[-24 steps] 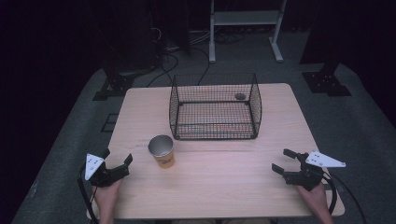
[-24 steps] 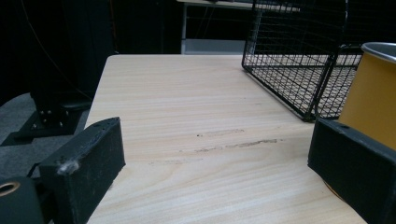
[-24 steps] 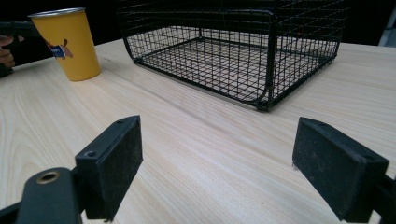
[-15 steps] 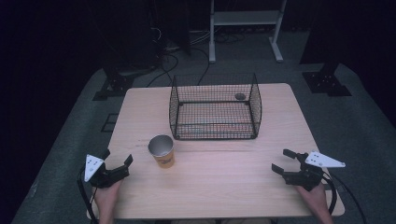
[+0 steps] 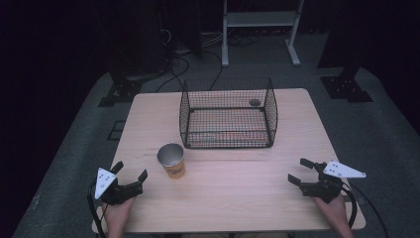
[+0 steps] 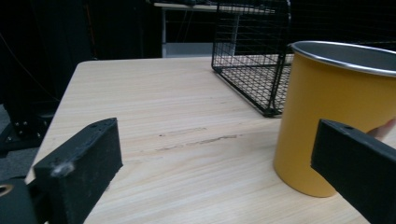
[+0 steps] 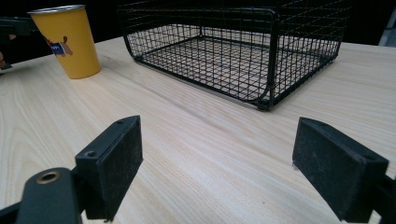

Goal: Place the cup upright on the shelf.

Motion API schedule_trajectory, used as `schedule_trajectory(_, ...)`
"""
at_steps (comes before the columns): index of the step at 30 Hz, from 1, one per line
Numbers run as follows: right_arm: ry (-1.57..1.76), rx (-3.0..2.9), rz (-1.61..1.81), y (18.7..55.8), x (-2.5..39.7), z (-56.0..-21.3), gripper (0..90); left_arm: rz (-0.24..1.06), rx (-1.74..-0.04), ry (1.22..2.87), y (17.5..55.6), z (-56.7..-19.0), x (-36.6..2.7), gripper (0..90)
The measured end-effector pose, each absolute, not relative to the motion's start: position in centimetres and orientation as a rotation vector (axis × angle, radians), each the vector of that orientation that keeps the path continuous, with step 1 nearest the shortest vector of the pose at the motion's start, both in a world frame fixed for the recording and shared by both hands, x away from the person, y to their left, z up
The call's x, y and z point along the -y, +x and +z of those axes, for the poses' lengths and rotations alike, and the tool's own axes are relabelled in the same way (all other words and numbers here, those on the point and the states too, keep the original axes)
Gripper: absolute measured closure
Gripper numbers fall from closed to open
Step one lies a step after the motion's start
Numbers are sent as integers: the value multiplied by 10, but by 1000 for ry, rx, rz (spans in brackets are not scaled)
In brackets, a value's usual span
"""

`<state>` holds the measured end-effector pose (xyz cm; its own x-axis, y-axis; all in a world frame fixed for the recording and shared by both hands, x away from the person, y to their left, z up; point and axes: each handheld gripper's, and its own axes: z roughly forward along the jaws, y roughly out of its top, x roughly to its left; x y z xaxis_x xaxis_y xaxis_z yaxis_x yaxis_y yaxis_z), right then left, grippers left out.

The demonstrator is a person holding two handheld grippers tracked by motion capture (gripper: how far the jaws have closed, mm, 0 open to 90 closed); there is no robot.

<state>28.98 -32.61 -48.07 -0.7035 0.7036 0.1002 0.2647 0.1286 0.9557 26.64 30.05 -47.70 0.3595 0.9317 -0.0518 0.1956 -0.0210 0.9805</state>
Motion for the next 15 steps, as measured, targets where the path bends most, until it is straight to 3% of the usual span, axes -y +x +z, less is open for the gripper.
schedule_trajectory(15, 940, -2037, 1592, 290, 326, -481, 149, 753, -986, 1540, 266, -477, -280, 10)
